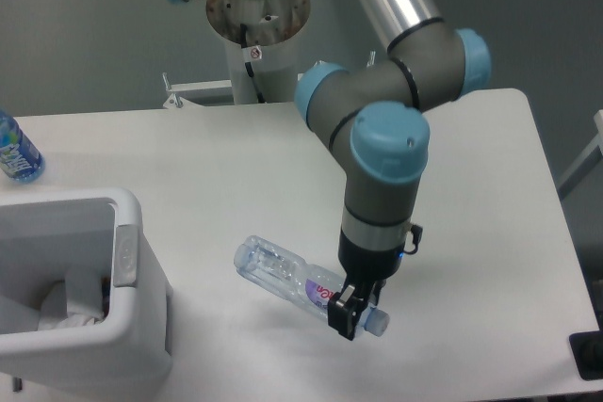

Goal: Place the trash in the trash can
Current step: 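Close the gripper around the bottle's cap end, then lift the bottle and carry it over the trash bin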

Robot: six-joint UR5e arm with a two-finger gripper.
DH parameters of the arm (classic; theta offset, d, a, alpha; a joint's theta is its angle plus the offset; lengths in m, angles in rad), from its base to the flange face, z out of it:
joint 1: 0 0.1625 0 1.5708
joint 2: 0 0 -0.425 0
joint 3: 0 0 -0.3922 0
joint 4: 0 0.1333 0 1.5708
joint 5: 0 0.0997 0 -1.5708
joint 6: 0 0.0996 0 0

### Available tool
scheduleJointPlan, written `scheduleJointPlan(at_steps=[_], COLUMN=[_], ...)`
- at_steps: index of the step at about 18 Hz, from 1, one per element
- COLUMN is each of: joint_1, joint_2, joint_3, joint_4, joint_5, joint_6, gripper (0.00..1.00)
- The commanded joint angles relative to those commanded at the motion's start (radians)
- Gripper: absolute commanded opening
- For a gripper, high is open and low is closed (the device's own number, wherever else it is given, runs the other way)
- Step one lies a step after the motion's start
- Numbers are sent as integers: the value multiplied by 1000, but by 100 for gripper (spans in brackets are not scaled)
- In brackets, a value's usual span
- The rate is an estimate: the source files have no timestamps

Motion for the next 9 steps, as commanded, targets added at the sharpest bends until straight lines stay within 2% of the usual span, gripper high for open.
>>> scheduleJointPlan(at_steps=[3, 9], joint_1=[-2, -11], joint_2=[52, 164], joint_3=[8, 9], joint_4=[11, 132], joint_5=[0, 2], joint_6=[2, 17], gripper=[50, 50])
